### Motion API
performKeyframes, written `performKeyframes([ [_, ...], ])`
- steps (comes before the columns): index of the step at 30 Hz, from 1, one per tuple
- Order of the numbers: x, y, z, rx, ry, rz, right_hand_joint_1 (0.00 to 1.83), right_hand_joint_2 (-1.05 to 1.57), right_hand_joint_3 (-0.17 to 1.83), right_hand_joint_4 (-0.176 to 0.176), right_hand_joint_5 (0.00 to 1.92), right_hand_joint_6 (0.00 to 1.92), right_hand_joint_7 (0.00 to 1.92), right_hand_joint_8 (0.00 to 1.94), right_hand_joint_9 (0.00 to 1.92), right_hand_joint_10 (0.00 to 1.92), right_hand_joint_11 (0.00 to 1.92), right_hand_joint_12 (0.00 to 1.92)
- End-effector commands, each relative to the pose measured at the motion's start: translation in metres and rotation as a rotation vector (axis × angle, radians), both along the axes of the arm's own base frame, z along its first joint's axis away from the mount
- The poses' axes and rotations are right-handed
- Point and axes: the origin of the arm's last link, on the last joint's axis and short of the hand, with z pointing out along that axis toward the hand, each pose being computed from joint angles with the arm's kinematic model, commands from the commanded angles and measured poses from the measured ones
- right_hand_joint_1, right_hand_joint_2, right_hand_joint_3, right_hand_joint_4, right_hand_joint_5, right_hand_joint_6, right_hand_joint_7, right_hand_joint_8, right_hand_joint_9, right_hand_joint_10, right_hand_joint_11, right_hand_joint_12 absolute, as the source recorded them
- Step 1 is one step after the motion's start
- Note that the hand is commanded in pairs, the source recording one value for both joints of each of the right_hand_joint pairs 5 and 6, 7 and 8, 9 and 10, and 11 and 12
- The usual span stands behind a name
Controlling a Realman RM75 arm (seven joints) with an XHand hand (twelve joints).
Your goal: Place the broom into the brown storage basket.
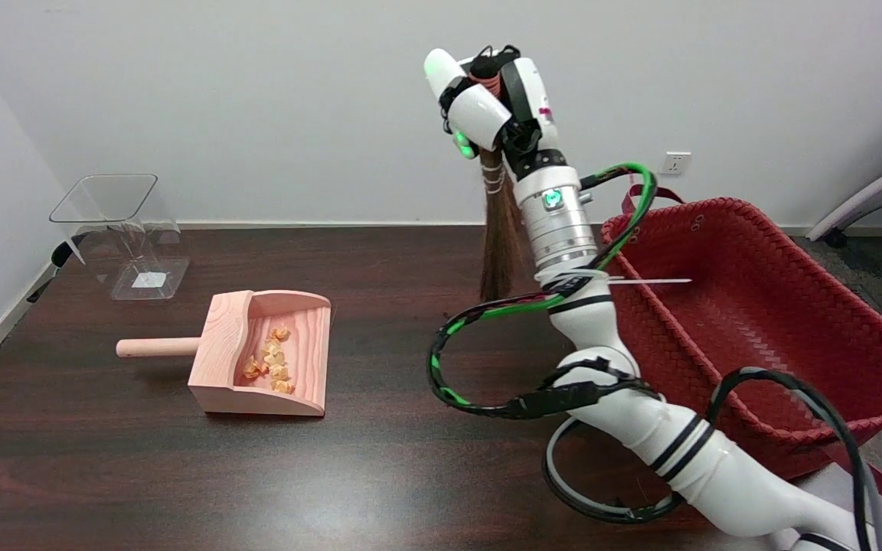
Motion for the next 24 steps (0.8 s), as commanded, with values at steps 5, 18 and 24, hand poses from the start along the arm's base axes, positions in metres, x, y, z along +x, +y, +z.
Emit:
performKeyframes([
  [5, 0.041, 0.042, 0.047, -0.094, 0.086, 0.012, 0.86, 1.57, 0.63, 0.0, 1.92, 1.92, 1.92, 1.92, 1.92, 1.92, 1.92, 1.92],
  [18, 0.055, 0.054, 0.088, -0.143, 0.091, 0.024, 0.88, 1.57, 0.59, 0.0, 1.92, 1.92, 1.92, 1.92, 1.92, 1.92, 1.92, 1.92],
  [24, 0.061, 0.052, 0.109, -0.122, 0.087, 0.007, 0.89, 1.57, 0.6, 0.0, 1.92, 1.92, 1.92, 1.92, 1.92, 1.92, 1.92, 1.92],
])
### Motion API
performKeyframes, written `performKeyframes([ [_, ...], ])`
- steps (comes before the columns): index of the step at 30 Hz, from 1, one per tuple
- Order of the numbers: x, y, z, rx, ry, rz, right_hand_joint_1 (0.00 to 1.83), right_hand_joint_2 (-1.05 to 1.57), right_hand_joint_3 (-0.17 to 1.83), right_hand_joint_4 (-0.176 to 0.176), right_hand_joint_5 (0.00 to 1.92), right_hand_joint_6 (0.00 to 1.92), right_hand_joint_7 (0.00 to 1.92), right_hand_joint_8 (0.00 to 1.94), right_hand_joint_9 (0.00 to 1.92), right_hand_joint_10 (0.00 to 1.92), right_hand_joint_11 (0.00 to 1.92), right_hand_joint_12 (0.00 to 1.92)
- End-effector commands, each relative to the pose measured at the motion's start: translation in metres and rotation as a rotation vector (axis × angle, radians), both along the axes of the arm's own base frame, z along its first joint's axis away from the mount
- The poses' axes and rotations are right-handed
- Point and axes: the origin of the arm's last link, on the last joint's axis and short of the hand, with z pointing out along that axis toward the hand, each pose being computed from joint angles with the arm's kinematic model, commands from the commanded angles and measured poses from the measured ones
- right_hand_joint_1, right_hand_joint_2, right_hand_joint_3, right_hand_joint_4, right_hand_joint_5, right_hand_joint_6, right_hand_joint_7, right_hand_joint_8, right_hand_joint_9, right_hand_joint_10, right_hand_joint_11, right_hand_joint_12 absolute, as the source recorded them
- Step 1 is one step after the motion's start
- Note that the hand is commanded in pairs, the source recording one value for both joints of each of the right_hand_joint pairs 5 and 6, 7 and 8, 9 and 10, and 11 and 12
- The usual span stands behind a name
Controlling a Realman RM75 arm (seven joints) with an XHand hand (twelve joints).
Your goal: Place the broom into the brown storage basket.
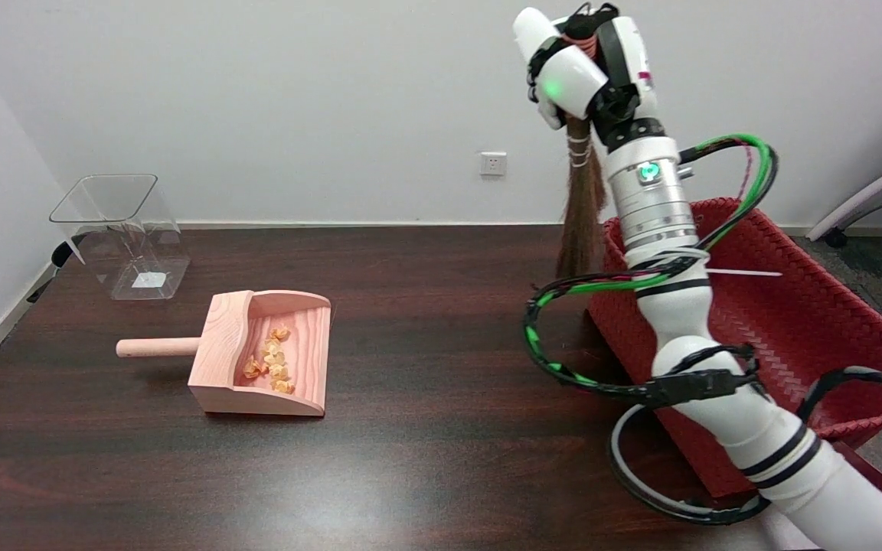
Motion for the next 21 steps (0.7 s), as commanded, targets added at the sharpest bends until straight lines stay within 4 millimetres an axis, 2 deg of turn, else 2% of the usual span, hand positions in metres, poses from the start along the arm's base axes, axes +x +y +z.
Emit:
performKeyframes([
  [1, 0.021, 0.011, 0.051, 0.001, 0.016, -0.025, 0.89, 1.57, 0.6, 0.0, 1.92, 1.92, 1.92, 1.92, 1.92, 1.92, 1.92, 1.92],
  [9, 0.019, 0.018, 0.083, -0.014, 0.014, -0.089, 0.88, 1.57, 0.58, 0.0, 1.9, 1.9, 1.92, 1.92, 1.9, 1.9, 1.9, 1.9],
  [21, 0.022, 0.025, 0.11, -0.009, 0.012, -0.128, 0.88, 1.57, 0.58, 0.0, 1.88, 1.88, 1.92, 1.92, 1.88, 1.88, 1.88, 1.88],
])
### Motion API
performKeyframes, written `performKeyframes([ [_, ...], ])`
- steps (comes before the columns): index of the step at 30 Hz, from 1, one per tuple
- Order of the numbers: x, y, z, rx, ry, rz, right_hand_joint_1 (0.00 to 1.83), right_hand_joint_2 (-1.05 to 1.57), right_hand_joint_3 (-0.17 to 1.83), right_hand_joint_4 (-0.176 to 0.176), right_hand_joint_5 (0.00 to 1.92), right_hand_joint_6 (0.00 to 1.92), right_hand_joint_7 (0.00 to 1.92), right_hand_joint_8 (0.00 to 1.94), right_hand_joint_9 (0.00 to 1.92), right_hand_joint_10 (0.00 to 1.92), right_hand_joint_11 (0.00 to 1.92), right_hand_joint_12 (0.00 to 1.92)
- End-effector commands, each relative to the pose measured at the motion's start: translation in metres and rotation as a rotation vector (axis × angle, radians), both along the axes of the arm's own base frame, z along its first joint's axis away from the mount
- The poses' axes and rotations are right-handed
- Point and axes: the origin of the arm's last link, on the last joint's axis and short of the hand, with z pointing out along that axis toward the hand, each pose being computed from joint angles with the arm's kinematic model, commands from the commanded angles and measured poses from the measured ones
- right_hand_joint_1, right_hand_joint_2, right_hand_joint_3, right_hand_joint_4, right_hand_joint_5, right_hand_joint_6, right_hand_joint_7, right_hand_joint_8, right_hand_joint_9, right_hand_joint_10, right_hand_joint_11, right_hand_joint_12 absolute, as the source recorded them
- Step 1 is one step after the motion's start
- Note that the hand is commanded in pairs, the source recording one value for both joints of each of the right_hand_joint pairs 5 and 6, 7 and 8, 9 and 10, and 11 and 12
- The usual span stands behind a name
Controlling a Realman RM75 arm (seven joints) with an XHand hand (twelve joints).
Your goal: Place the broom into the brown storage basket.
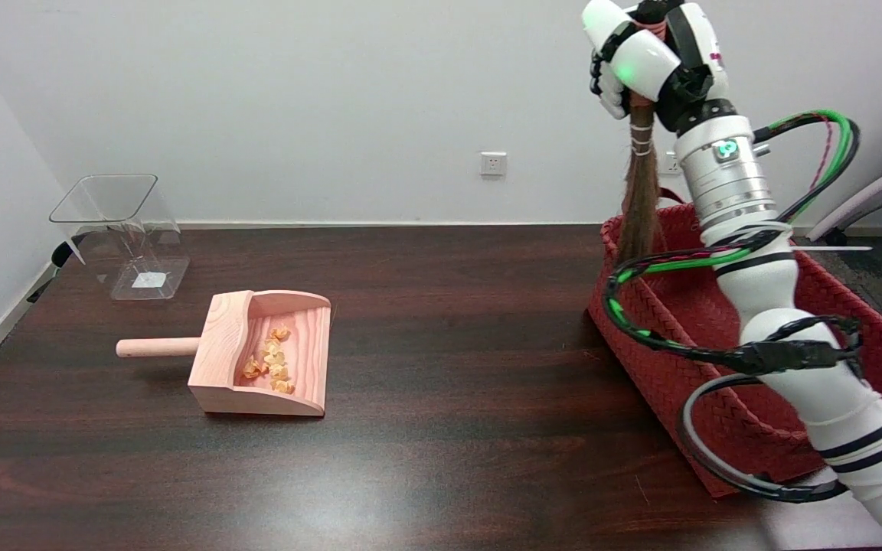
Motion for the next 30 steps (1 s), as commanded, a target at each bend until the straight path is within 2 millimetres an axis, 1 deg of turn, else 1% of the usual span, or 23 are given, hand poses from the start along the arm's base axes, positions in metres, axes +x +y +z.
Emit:
performKeyframes([
  [1, 0.007, 0.013, 0.046, 0.0, 0.001, -0.071, 0.88, 1.57, 0.58, 0.0, 1.88, 1.88, 1.92, 1.92, 1.88, 1.88, 1.88, 1.88],
  [7, 0.006, 0.015, 0.057, 0.0, 0.034, -0.127, 0.88, 1.57, 0.57, 0.0, 1.86, 1.86, 1.92, 1.92, 1.86, 1.86, 1.86, 1.86],
  [23, -0.009, 0.023, 0.065, -0.011, 0.038, -0.193, 0.88, 1.57, 0.57, 0.0, 1.84, 1.84, 1.92, 1.92, 1.84, 1.84, 1.84, 1.84],
  [30, -0.02, 0.022, 0.058, 0.016, 0.023, -0.225, 0.88, 1.57, 0.57, 0.0, 1.84, 1.84, 1.92, 1.92, 1.84, 1.84, 1.84, 1.84],
])
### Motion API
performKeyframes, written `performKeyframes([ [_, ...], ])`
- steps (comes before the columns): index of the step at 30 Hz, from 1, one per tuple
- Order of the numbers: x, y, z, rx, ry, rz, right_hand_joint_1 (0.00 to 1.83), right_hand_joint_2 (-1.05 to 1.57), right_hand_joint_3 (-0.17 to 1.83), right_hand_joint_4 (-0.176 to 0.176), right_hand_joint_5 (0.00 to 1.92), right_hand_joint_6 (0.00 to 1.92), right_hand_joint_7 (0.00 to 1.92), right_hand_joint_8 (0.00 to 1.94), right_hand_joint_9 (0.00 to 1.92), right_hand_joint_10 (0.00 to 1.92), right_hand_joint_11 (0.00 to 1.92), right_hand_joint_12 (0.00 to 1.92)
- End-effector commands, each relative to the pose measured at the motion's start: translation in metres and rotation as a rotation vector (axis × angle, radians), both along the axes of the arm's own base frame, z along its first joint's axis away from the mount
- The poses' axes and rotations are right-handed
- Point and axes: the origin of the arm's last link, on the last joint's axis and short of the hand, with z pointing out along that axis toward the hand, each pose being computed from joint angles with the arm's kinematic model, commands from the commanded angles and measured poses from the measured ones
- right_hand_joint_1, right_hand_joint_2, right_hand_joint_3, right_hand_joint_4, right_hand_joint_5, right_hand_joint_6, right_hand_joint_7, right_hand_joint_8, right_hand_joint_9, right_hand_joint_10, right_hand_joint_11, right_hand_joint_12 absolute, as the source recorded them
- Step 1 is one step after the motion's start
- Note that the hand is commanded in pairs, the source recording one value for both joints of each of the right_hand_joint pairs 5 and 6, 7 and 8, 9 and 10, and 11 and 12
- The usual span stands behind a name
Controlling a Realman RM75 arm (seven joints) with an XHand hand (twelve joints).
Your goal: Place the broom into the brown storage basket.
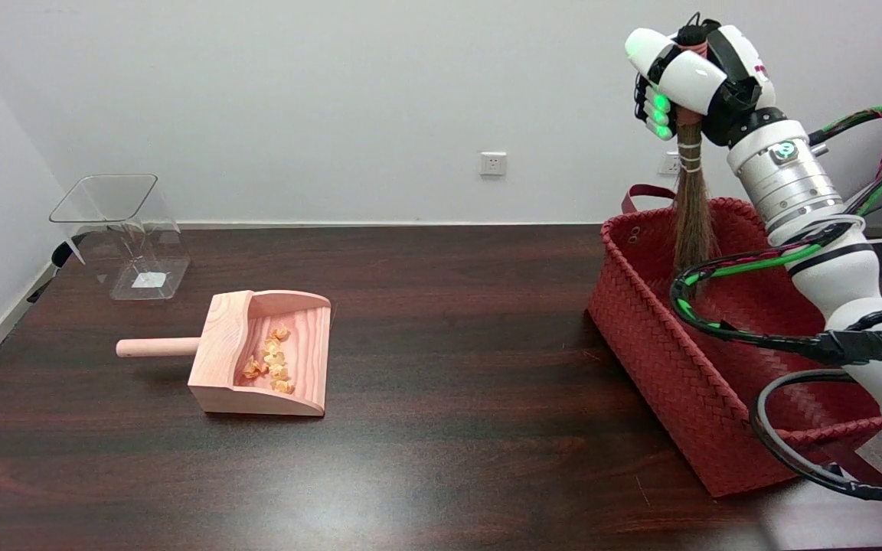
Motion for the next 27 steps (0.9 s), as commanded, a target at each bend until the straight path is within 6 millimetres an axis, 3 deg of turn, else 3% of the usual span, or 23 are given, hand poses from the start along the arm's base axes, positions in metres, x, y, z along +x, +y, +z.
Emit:
performKeyframes([
  [1, -0.02, 0.005, 0.001, 0.023, -0.011, -0.083, 0.88, 1.57, 0.57, 0.0, 1.84, 1.84, 1.92, 1.92, 1.84, 1.84, 1.84, 1.84],
  [14, -0.061, 0.001, -0.001, 0.009, -0.05, -0.172, 0.87, 1.57, 0.58, 0.0, 1.84, 1.84, 1.92, 1.92, 1.84, 1.84, 1.84, 1.84],
  [27, -0.1, 0.02, -0.005, -0.102, -0.07, -0.165, 0.86, 1.57, 0.58, 0.0, 1.83, 1.83, 1.92, 1.92, 1.83, 1.83, 1.83, 1.83],
])
